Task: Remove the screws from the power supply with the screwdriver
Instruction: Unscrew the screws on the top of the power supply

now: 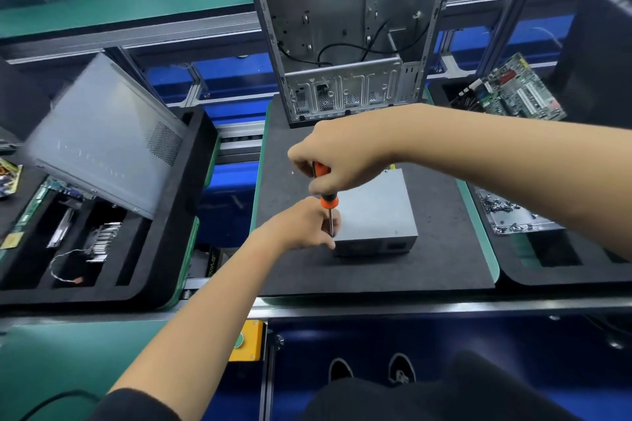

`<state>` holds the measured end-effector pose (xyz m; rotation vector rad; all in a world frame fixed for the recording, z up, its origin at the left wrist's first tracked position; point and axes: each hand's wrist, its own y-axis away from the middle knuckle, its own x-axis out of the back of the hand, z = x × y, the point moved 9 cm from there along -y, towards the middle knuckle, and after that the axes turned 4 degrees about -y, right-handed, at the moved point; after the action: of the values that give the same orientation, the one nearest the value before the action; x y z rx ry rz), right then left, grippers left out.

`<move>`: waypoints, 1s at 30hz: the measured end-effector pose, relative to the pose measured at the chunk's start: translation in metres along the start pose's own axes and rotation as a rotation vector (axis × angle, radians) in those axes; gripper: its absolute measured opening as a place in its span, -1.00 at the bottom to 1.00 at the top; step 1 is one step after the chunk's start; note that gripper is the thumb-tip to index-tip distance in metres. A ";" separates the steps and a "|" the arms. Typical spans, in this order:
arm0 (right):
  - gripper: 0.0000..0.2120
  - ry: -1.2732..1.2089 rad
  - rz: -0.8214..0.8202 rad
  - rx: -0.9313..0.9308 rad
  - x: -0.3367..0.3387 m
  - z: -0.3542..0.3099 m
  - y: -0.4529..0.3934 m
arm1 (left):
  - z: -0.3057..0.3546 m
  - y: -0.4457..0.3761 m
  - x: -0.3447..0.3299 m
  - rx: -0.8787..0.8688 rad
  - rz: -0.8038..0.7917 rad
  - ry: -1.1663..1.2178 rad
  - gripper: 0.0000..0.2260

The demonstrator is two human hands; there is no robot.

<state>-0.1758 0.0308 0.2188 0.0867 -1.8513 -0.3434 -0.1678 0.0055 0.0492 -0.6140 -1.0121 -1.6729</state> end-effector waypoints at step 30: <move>-0.88 0.052 -0.068 0.065 -0.009 -0.011 -0.008 | -0.004 0.013 -0.003 -0.028 0.120 0.207 -0.84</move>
<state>-0.1637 0.0229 0.2108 0.2016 -1.8108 -0.3246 -0.1547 0.0024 0.0493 -0.4984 -0.7900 -1.6096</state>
